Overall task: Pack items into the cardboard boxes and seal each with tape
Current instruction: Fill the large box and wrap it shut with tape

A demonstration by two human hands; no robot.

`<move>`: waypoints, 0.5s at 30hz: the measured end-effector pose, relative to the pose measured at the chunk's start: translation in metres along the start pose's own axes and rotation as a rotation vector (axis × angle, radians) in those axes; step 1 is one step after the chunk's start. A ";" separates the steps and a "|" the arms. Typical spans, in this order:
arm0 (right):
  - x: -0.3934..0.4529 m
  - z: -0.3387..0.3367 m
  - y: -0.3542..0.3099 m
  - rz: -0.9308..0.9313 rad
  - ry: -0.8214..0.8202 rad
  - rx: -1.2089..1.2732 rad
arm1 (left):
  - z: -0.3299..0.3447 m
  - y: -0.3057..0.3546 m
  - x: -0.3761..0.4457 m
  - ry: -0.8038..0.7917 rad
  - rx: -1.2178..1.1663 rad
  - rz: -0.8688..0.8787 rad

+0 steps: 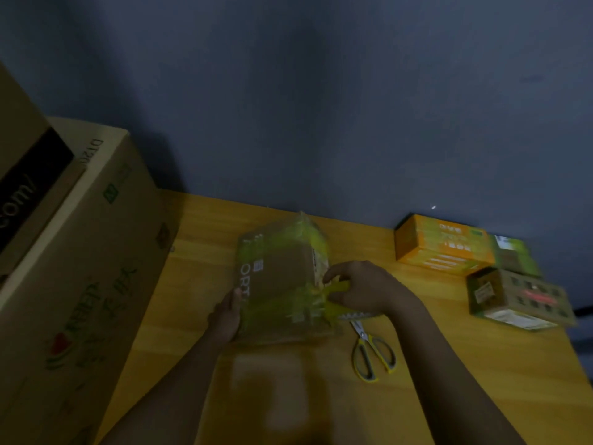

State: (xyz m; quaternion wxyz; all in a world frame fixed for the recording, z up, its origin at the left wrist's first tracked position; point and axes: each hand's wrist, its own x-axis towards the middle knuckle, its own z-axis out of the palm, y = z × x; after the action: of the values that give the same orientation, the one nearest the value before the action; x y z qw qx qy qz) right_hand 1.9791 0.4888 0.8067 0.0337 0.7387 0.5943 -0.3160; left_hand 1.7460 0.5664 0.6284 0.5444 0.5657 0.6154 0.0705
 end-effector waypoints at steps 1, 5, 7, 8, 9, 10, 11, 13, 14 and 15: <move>-0.001 -0.003 -0.005 -0.040 0.014 0.043 | -0.004 -0.004 0.003 0.065 0.117 -0.027; 0.000 -0.005 -0.037 -0.174 0.058 0.072 | -0.012 -0.003 0.001 0.212 0.173 -0.091; 0.003 -0.007 -0.052 -0.222 0.018 0.078 | -0.015 0.006 0.000 0.209 0.208 -0.061; 0.007 -0.009 -0.056 -0.233 -0.023 0.114 | -0.018 0.008 0.002 0.193 0.248 -0.047; 0.012 -0.012 -0.059 -0.248 -0.062 0.142 | -0.023 0.013 0.003 0.167 0.287 -0.040; 0.017 -0.014 -0.064 -0.257 -0.097 0.162 | -0.029 0.019 0.001 0.114 0.290 -0.053; 0.021 -0.015 -0.069 -0.261 -0.111 0.192 | -0.034 0.025 -0.004 0.048 0.251 -0.067; 0.031 -0.013 -0.080 -0.282 -0.058 0.271 | -0.042 0.043 -0.014 -0.105 0.014 -0.054; 0.035 -0.012 -0.087 -0.284 -0.023 0.307 | -0.045 0.052 -0.020 -0.181 -0.109 -0.014; 0.038 -0.010 -0.093 -0.278 0.011 0.330 | -0.047 0.062 -0.027 -0.234 -0.184 0.032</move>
State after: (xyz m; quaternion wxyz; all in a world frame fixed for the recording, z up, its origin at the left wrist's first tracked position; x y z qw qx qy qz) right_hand 1.9032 0.5527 0.8262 -0.1346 0.6470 0.6308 -0.4066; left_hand 1.7431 0.5916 0.7066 0.6608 0.5275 0.5295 0.0691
